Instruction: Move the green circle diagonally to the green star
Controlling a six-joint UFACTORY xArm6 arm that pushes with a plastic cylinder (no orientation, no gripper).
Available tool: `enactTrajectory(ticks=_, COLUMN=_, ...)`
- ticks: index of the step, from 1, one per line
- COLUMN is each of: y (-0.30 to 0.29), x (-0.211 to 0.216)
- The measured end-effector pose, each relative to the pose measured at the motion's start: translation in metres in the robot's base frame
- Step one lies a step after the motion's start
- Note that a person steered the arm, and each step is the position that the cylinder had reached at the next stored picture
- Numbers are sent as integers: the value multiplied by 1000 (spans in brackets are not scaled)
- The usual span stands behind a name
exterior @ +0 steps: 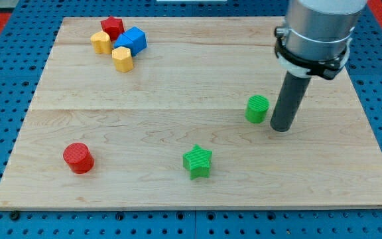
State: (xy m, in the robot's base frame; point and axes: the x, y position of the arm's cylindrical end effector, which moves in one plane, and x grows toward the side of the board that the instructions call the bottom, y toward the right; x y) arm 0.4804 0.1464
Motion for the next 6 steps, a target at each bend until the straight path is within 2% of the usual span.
enactTrajectory(ticks=1, y=-67, x=-32)
enactTrajectory(ticks=2, y=-162, x=-76)
enactTrajectory(ticks=3, y=-147, x=-66)
enactTrajectory(ticks=4, y=-158, x=-92)
enactTrajectory(ticks=5, y=-196, x=-135)
enactTrajectory(ticks=6, y=-221, x=-132)
